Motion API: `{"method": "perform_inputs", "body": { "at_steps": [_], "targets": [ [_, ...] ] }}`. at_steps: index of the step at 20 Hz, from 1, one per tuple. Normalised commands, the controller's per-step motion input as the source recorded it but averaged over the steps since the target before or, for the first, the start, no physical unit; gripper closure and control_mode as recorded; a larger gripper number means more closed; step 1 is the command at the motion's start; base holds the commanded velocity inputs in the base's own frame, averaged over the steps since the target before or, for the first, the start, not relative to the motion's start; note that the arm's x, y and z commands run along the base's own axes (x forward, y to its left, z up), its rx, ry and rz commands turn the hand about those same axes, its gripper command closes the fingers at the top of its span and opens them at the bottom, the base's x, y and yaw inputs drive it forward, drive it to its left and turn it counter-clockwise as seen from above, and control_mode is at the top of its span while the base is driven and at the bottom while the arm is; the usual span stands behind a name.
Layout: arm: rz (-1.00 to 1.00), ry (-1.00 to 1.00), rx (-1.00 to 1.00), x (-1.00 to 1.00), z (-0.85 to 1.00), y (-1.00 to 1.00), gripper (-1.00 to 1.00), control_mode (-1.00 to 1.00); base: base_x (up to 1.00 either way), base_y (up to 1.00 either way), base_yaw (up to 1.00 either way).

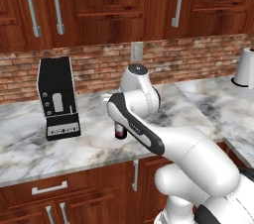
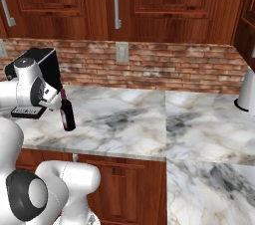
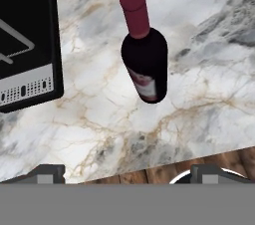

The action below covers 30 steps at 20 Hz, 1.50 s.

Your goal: There is a wine glass and glass cup on the dining counter. Place the wine bottle next to the wine glass and the juice bottle next to the glass cup.

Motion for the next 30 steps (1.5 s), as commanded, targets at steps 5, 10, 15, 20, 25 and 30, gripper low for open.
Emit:
{"method": "perform_inputs", "body": {
  "at_steps": [5, 10, 15, 20, 25, 30],
  "targets": [
    [0.00, 0.00, 0.00, 0.00, 0.00, 0.00, -1.00, 1.00, 0.00, 0.00, 0.00],
    [0.00, 0.00, -0.01, 0.00, 0.00, 0.02, -1.00, -1.00, 0.00, 0.00, 0.00],
    [-0.11, -0.11, -0.09, 0.00, 0.07, 0.08, -1.00, -1.00, 0.00, 0.00, 0.00],
    [-0.15, -0.07, -0.12, 0.00, 0.08, 0.12, -1.00, -1.00, 0.00, 0.00, 0.00],
    [-0.11, -0.09, -0.01, -0.04, 0.01, 0.00, -1.00, -1.00, 0.00, 0.00, 0.00],
    [-0.07, -0.12, -0.01, 0.00, 0.00, 0.00, -1.00, -1.00, 0.00, 0.00, 0.00]
  ]
}}
